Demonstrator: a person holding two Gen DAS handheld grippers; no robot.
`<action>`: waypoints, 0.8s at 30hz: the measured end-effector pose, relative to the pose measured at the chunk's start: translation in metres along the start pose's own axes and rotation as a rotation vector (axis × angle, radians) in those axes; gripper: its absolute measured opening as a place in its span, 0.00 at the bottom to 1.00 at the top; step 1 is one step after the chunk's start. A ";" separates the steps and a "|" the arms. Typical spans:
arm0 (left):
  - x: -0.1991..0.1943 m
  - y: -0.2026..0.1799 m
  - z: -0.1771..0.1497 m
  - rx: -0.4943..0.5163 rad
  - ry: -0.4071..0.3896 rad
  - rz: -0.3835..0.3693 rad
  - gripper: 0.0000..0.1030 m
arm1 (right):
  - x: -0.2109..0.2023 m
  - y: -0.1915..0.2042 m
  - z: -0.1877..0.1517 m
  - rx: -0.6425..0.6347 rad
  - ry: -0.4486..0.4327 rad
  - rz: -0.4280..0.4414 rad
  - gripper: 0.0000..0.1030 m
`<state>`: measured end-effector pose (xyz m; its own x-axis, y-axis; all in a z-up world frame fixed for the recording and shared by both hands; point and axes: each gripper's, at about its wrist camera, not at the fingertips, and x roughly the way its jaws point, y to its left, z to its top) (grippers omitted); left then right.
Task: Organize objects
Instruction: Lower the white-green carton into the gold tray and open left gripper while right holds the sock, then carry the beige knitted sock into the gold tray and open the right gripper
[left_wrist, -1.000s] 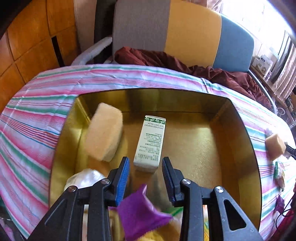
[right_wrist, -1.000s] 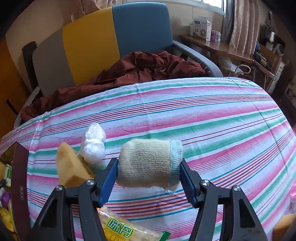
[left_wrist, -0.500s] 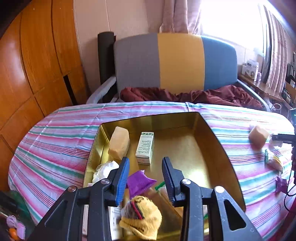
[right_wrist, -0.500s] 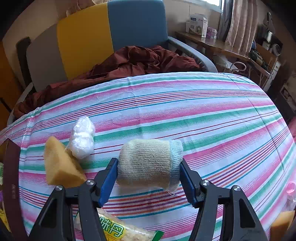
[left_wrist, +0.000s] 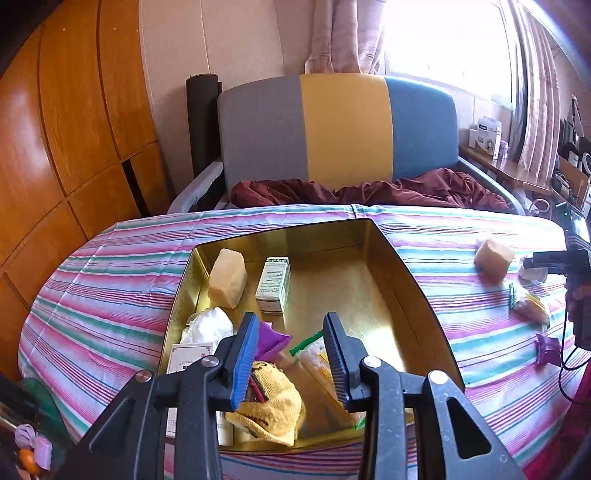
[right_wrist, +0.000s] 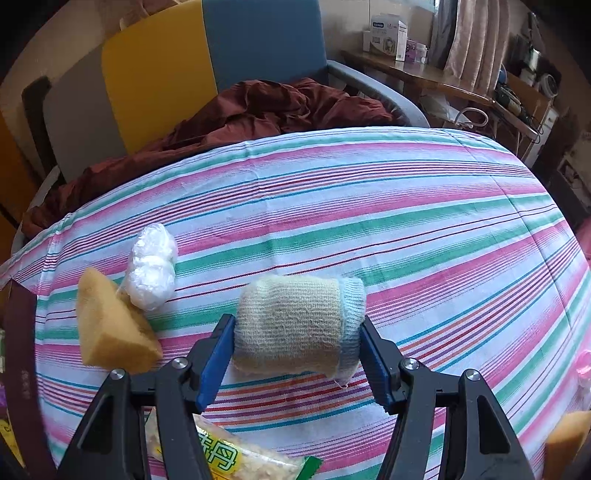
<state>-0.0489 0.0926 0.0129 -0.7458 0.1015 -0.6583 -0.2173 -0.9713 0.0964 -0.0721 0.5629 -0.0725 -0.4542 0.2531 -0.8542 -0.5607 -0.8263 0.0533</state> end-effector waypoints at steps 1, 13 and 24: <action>-0.001 -0.001 -0.001 0.004 -0.002 0.000 0.35 | -0.002 0.000 0.000 0.001 -0.009 -0.005 0.63; -0.010 0.017 -0.017 -0.013 0.006 -0.032 0.35 | -0.062 0.037 -0.005 -0.020 -0.101 0.122 0.63; -0.011 0.049 -0.034 -0.103 0.018 -0.027 0.35 | -0.129 0.223 -0.051 -0.401 -0.157 0.393 0.63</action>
<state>-0.0300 0.0369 -0.0004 -0.7292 0.1246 -0.6729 -0.1706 -0.9853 0.0024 -0.1029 0.3204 0.0230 -0.6896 -0.0650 -0.7212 -0.0368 -0.9915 0.1246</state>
